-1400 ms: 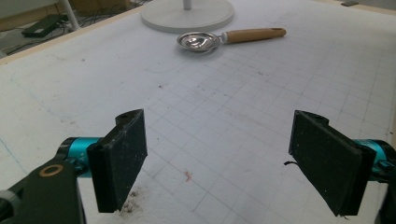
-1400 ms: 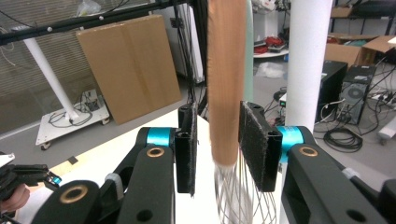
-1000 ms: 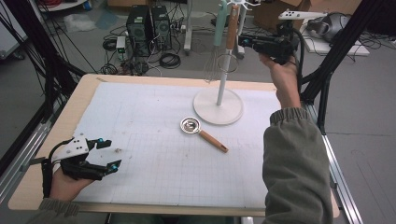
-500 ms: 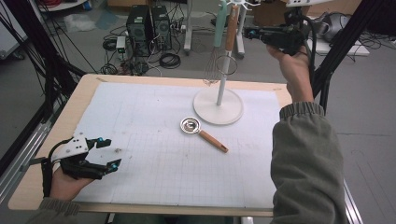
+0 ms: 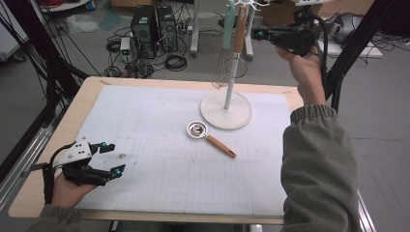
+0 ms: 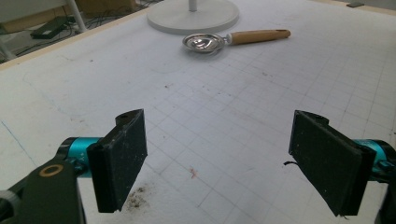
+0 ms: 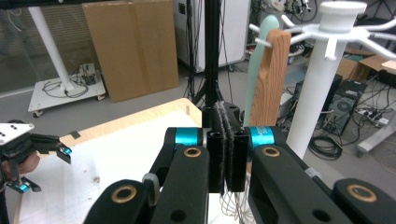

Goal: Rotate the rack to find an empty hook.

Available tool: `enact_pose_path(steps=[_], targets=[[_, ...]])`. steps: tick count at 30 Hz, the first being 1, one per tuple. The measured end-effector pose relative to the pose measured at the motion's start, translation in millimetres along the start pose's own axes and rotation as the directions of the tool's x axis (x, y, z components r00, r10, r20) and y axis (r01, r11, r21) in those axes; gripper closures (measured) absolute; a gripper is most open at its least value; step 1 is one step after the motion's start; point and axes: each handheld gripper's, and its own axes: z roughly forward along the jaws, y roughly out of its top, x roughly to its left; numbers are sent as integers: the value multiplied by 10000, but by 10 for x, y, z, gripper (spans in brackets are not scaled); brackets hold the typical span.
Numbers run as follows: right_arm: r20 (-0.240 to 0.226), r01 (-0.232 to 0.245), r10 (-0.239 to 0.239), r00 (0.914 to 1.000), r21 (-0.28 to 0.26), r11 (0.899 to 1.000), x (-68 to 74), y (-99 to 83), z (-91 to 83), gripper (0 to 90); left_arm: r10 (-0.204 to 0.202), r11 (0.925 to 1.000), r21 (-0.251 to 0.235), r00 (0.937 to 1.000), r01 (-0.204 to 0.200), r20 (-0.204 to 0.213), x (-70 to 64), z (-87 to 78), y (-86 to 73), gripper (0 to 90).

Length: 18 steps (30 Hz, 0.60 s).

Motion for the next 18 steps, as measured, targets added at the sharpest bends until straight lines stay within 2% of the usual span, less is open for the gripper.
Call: enact_pose_path(steps=[11, 18], targets=[[-5, 26, -26, 10000, -187, 9998, -52, 140, -37, 896, -60, 10000, -71, 10000, 59, -13, 11, -1, 1, 196], [106, -1, 3, 9999, -267, 9996, -170, 169, -87, 897, 57, 10000, -57, 10000, -57, -9, 8, 6, 16, 196]])
